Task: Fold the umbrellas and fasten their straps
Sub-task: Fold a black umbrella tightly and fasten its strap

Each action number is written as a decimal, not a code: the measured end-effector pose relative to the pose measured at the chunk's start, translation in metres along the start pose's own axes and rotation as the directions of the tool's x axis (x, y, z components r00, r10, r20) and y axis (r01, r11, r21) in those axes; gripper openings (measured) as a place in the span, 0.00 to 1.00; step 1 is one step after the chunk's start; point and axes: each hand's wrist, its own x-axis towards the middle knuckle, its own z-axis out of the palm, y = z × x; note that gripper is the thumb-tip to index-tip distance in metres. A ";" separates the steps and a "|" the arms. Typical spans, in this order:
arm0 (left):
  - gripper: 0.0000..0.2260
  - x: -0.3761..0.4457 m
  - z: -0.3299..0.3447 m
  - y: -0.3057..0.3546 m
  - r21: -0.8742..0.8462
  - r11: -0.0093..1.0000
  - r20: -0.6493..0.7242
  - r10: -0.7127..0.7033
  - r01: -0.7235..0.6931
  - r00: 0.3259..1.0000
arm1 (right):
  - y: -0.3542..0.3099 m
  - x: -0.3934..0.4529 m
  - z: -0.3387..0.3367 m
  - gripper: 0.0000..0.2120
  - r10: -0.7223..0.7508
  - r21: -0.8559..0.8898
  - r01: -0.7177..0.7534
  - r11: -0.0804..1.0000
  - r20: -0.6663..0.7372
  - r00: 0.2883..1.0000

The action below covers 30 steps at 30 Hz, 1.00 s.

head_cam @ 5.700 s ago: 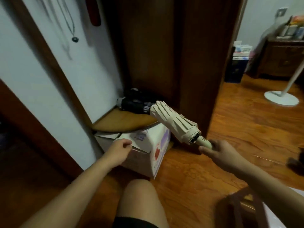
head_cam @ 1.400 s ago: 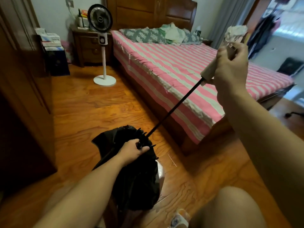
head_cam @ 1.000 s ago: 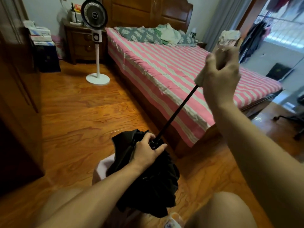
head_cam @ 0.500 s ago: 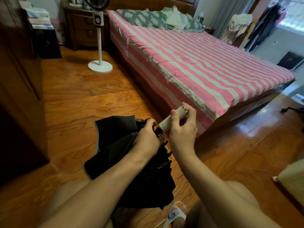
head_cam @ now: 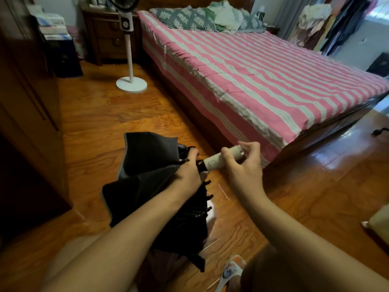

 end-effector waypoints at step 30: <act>0.06 -0.025 -0.098 -0.091 -0.318 0.768 0.205 -0.516 0.555 0.832 | 0.150 0.052 -0.028 0.16 0.655 -0.158 -0.710 0.687 0.559 0.509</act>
